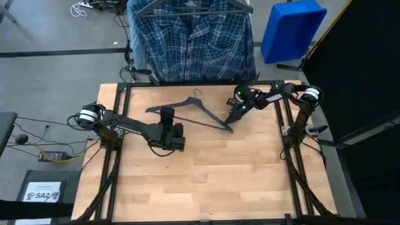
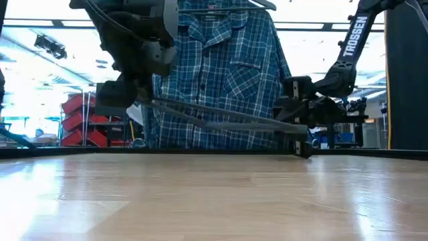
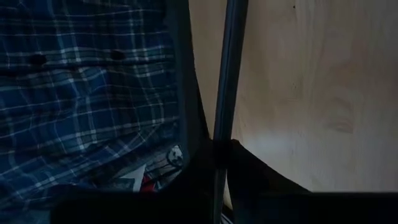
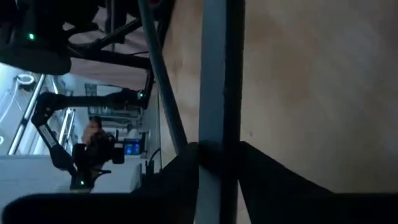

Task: Hang clothes
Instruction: Hang the black hanger on the hanging rack

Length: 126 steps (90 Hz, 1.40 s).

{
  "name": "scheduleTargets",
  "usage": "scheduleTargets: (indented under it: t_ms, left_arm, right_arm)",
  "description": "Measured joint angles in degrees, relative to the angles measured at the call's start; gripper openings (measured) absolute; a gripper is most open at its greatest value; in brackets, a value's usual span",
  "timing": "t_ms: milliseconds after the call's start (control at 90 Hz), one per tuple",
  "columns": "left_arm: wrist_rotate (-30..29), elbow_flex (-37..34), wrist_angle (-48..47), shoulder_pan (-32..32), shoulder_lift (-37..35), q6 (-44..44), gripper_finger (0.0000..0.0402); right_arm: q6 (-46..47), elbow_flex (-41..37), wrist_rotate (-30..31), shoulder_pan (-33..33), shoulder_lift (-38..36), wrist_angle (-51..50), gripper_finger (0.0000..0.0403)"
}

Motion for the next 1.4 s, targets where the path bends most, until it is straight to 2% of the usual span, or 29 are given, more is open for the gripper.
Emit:
scheduleTargets:
  t_ms: [189, 533, 722, 856, 933, 1022, 1089, 1133, 1278, 1400]
  left_arm:
    - [2.0, 0.0, 0.5, 0.0, -0.1, -0.5, 0.0000]
    - [5.7, 0.0, 1.7, 0.0, -0.1, -0.7, 0.0002]
    - [5.7, 0.0, 1.3, 0.0, -0.1, -0.6, 0.0002]
    - [6.5, 0.0, 1.4, 0.0, 0.0, -1.1, 0.0001]
    - [12.2, 0.0, 1.5, 0.4, 0.0, -4.0, 0.0001]
    - [25.6, -0.7, 3.3, 2.8, 0.0, -4.8, 0.0001]
    - [33.5, -2.3, 5.3, 5.4, 0.0, -4.7, 0.0001]
    - [36.1, -3.4, 6.5, 7.4, 0.0, -4.2, 0.0001]
    - [38.6, -7.0, 10.3, 14.3, -0.1, -0.4, 0.0000]
    - [50.3, -10.4, 16.8, 21.5, -1.0, 1.9, 0.0006]
  right_arm:
    - [1.0, 0.1, -0.4, 0.0, 0.0, 5.7, 0.0004]
    - [8.7, 0.1, -3.0, 0.0, 0.0, 15.9, 0.0000]
    - [10.5, 0.1, -5.7, -2.5, -0.1, 16.5, 0.0006]
    - [11.0, -1.3, -5.4, -4.5, -0.2, 16.6, 0.0003]
    - [10.1, -2.6, -4.8, -5.4, -0.2, 16.6, 0.0001]
    - [9.3, -3.8, -3.9, -6.1, -0.2, 16.5, 0.0002]
    - [8.9, -4.3, -3.8, -6.1, -0.2, 16.6, 0.0003]
    - [8.9, -4.5, -3.8, -6.1, -0.2, 16.6, 0.0004]
    - [9.4, -4.6, -4.0, -4.5, -0.2, 18.0, 0.0003]
    - [8.4, -5.2, -3.8, -3.0, -3.5, 18.9, 0.0001]
